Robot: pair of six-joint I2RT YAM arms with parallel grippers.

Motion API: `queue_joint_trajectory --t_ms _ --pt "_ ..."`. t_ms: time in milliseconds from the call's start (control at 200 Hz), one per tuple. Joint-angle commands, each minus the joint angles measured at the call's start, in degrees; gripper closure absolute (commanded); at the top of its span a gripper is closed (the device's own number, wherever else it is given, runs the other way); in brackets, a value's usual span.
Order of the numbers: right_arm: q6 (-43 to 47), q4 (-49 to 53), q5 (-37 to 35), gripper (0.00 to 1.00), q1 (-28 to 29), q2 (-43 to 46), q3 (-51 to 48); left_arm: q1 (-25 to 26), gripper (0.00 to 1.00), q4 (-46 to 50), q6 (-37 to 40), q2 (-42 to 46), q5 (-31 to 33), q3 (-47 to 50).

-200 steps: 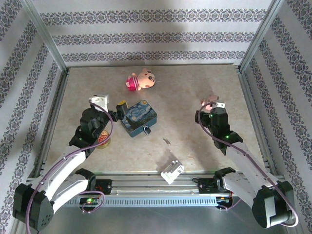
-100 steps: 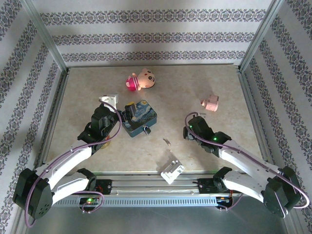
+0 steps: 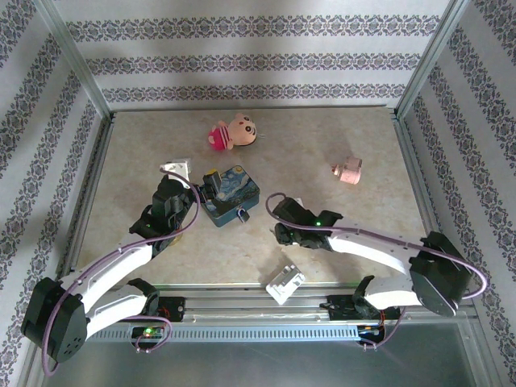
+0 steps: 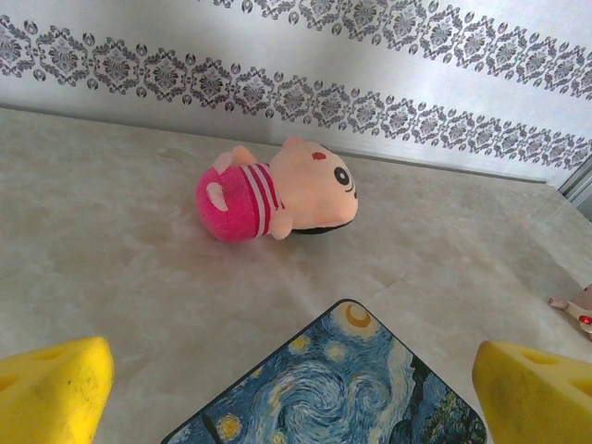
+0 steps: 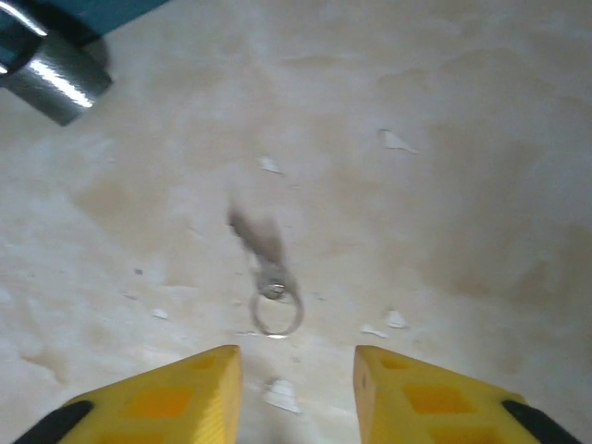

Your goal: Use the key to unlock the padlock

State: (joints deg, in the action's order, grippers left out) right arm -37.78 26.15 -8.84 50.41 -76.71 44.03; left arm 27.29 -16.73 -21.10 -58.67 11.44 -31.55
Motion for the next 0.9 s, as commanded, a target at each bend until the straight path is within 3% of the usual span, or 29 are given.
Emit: queue_joint_trajectory --t_ms 0,415,780,894 --pt "2.3 2.4 2.3 0.67 0.4 -4.3 3.1 0.4 0.01 -3.1 -1.3 0.2 1.3 0.8" --pt "4.5 4.9 4.2 0.65 0.5 -16.9 9.0 0.4 0.01 -2.5 -0.7 1.8 3.2 1.9" --pt "4.9 5.2 3.4 0.65 0.3 -19.5 9.4 0.4 0.01 -2.5 -0.8 1.4 3.4 2.2" --pt "4.8 5.3 3.3 0.72 0.2 -19.5 9.1 0.4 0.01 -2.3 -1.0 1.5 3.2 2.1"
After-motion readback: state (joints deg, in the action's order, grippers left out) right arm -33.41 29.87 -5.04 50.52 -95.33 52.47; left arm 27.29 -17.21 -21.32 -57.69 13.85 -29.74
